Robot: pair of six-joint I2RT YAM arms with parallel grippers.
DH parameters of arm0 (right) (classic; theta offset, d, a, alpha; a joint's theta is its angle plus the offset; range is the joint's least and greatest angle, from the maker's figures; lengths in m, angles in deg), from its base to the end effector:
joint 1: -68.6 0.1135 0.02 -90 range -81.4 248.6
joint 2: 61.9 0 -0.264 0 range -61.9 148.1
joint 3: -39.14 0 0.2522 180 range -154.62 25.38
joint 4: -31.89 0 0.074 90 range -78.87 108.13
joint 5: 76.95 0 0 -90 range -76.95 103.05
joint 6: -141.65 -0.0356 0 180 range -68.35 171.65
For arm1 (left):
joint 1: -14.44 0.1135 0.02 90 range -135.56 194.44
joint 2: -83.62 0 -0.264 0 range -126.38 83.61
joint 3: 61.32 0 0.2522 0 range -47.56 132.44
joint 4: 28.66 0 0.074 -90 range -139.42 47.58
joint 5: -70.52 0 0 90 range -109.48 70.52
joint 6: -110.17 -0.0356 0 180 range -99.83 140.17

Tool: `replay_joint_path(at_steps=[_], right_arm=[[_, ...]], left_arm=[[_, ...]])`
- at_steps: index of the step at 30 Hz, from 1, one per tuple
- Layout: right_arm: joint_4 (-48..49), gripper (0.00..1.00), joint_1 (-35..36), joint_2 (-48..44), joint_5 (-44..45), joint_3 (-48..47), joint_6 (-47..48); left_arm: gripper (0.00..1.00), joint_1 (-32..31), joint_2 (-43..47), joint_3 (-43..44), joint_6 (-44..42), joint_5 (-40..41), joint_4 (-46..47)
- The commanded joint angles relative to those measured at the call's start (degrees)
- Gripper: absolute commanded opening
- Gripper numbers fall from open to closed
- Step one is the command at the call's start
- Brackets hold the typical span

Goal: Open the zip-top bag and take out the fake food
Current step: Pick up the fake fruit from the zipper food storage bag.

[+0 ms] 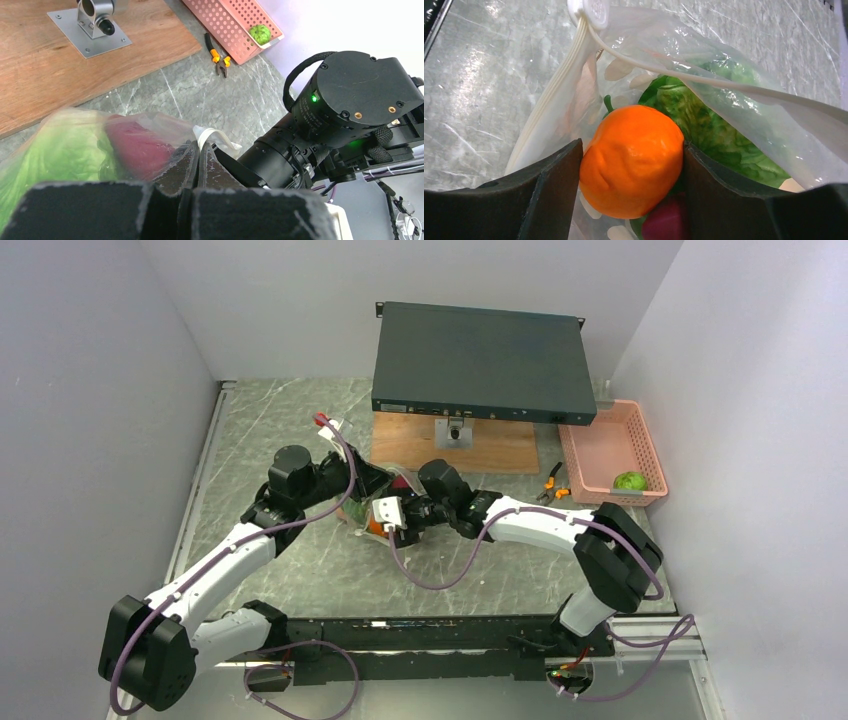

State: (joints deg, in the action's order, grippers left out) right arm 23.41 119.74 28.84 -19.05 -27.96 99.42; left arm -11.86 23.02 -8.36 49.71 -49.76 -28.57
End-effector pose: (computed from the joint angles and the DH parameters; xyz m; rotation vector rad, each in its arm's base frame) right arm 0.2003 0.2787 0.2210 -1.7890 1.0966 0.6296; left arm 0.2110 -0.1243 0.2962 0.3713 1.7903 -1.1552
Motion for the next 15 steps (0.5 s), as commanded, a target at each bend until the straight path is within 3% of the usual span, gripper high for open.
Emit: replay_joint_path(at_steps=[1,15], right_arm=[[0.9,0.21,-0.7,-3.4,-3.6,-2.8,-4.3],[-4.9,0.11,-3.8,-8.7,-10.1,-5.8,-11.3]], left_arm=[[0.00,-0.2,1.4,0.6,-1.0,1.0,1.4],[0.00,-0.2,2.7,1.2,-2.3,6.6,-2.8]])
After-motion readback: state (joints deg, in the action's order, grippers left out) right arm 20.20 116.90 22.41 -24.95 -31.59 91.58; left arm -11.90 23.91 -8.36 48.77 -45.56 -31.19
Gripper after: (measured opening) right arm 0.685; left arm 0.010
